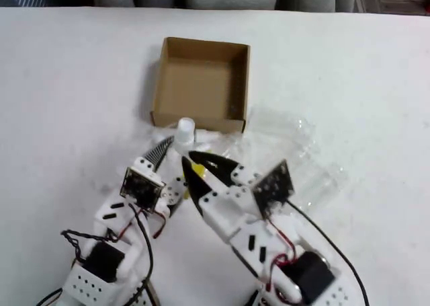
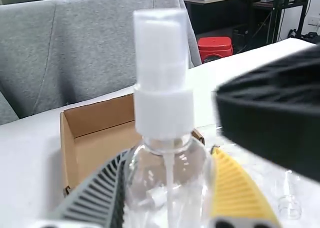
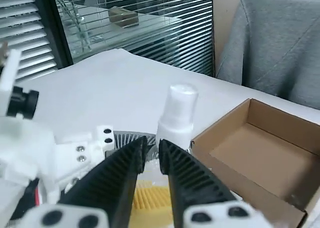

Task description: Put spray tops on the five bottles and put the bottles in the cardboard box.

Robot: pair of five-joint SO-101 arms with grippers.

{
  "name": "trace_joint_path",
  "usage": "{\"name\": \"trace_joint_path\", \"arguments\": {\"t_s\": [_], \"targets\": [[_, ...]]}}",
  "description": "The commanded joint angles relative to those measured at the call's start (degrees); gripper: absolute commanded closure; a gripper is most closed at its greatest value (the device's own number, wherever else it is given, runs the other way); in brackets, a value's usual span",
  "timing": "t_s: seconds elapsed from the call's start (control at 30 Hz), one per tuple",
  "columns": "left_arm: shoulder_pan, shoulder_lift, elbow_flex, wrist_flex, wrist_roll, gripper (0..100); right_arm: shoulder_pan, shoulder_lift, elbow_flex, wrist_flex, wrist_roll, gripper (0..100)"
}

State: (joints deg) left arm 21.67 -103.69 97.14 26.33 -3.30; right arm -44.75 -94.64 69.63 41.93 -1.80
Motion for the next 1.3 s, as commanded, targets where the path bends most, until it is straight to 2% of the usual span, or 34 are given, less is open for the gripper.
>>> {"name": "trace_joint_path", "arguments": {"t_s": [0.0,0.07,0.27,0.4,0.57,0.63,0.8,0.9,1.03,1.27], "targets": [[0.4,-0.7,-0.2,-0.5,0.4,98,1.0,-3.1,-3.3,4.9,4.7,98.3],[0.3,-0.7,-0.2,-0.8,0.4,98,2.6,-3.9,-3.3,6.5,5.1,98.3],[-1.8,-0.8,-0.4,-1.7,0.4,98,16.2,-3.9,4.1,2.6,5.1,98.3],[-4.4,-0.7,-0.9,-7.6,0.4,98,18.8,-3.9,15.1,-3.8,4.9,98.3],[-6.9,-0.7,-6.2,-5.9,0.4,98,22.8,-4.0,19.6,-5.6,4.5,98.3],[-7.4,-0.6,-8.1,-5.6,0.4,98,23.8,-4.1,20.7,-5.7,1.9,98.3],[-7.2,-0.5,-11.2,-5.6,0.5,98,23.2,-4.4,23.4,-6.1,0.5,98.3],[-7.1,2.5,-13.0,-6.1,4.2,98,17.7,-4.5,23.5,-6.2,0.4,98.3],[-7.1,16.7,-21.6,-6.2,10.4,98,10.9,-4.5,24.5,-9.3,0.4,98.3],[-6.9,47.3,-41.8,-6.2,11.8,98,9.9,-4.5,25.0,-10.2,0.3,98.3]]}}
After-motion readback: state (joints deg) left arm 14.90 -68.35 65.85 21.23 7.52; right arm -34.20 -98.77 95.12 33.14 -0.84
